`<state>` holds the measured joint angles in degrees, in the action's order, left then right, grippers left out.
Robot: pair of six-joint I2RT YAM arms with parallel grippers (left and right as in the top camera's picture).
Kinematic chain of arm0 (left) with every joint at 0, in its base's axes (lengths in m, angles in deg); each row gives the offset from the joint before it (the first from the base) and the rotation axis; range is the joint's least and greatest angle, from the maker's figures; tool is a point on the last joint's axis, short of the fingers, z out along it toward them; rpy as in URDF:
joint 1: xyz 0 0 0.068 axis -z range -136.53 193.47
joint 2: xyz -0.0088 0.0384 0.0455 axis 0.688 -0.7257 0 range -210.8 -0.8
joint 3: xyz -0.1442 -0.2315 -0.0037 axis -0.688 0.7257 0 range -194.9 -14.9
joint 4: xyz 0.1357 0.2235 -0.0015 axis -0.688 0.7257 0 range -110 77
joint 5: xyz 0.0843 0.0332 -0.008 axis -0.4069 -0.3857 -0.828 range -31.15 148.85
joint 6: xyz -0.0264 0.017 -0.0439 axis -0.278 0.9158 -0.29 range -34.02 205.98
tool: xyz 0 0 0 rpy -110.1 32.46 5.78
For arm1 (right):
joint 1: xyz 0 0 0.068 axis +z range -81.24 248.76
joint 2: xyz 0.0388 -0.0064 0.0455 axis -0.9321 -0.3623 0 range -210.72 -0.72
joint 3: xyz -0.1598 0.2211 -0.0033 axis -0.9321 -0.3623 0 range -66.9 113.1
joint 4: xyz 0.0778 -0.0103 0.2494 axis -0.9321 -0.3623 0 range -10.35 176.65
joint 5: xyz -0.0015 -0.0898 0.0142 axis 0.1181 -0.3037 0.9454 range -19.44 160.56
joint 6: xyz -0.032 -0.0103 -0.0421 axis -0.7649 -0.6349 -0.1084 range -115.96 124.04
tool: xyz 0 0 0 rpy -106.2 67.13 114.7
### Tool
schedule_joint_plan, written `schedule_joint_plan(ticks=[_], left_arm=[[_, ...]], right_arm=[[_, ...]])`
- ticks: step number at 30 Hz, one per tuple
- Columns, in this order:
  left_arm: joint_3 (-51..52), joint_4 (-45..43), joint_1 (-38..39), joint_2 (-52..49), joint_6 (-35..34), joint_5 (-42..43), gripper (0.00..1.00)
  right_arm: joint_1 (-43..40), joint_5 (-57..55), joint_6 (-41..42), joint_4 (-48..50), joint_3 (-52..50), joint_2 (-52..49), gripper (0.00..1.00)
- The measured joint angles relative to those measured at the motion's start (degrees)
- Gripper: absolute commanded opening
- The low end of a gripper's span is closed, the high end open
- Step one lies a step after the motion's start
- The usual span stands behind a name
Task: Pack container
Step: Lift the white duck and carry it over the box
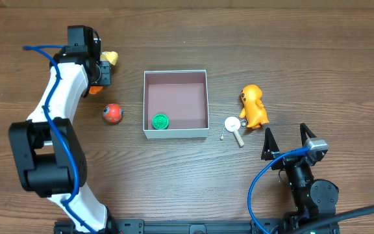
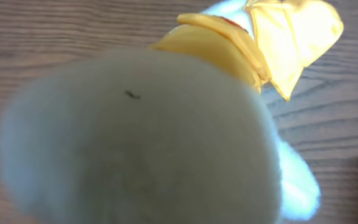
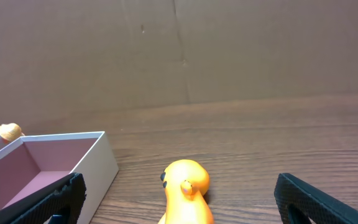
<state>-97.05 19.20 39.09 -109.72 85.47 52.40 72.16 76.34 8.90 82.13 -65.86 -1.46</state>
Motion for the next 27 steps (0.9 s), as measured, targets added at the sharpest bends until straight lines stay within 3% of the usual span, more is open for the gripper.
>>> schedule_joint_plan(ticks=[9, 17, 21, 27], left_arm=[[-0.66, 3.15, 0.00, 11.32, -4.09, 2.73, 0.04], [-1.11, 11.08, 0.57, 21.22, -10.99, 16.87, 0.04], [-1.16, 14.23, 4.09, 22.34, -12.85, 23.65, 0.04], [-1.16, 15.69, 13.90, 22.34, -13.51, 26.05, 0.04]], right_arm=[[0.00, 0.00, -0.02, 0.02, 0.00, 0.00, 1.00], [0.00, 0.00, 0.00, 0.02, 0.00, 0.00, 1.00], [0.00, 0.00, 0.00, 0.00, 0.00, 0.00, 1.00], [0.00, 0.00, 0.00, -0.02, 0.00, 0.00, 1.00]])
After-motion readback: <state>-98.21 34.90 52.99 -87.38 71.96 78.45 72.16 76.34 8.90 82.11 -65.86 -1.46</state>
